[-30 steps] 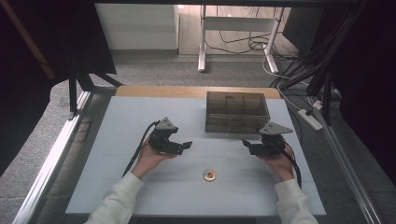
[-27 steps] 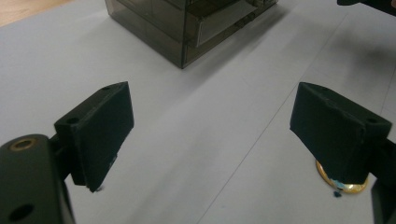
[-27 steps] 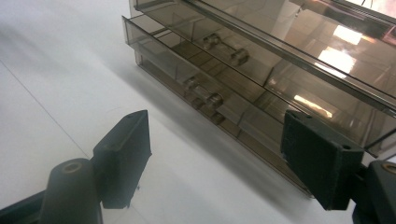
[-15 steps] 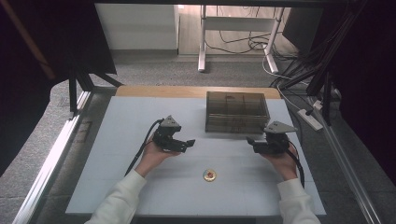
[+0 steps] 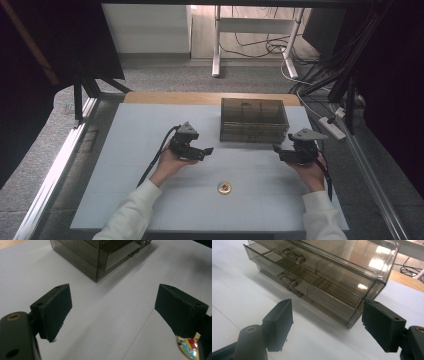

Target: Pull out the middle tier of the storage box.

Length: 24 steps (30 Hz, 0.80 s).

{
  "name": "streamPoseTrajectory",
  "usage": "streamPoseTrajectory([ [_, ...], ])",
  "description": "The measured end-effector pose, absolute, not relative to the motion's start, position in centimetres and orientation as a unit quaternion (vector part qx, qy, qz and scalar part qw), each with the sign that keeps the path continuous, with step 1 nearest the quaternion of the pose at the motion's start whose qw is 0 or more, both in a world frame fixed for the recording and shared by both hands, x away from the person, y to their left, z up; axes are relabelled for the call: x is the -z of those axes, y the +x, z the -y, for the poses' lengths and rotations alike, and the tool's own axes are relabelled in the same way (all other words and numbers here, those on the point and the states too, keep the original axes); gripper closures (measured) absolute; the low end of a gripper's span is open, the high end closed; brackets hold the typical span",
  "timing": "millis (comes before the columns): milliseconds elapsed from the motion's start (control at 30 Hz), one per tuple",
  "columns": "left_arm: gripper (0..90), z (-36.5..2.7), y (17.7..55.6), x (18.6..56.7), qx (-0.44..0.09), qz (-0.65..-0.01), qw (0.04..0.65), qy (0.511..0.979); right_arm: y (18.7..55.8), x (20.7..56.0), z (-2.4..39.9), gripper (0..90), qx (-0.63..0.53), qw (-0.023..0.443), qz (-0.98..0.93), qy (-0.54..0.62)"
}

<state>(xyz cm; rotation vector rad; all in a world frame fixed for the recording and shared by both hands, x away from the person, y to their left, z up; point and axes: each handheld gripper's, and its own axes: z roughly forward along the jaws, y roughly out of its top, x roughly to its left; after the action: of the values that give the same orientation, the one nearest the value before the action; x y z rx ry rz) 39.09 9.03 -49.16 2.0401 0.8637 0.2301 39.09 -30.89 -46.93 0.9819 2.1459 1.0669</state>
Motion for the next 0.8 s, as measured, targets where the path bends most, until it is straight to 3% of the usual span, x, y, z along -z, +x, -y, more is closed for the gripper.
streamPoseTrajectory([
  [800, 14.0, -8.1, 39.6, 49.3, -0.092, -0.343, 0.440, 0.825, 41.2, 48.5, 32.5, 31.6, -0.397, 0.246, -0.798, 0.382],
])
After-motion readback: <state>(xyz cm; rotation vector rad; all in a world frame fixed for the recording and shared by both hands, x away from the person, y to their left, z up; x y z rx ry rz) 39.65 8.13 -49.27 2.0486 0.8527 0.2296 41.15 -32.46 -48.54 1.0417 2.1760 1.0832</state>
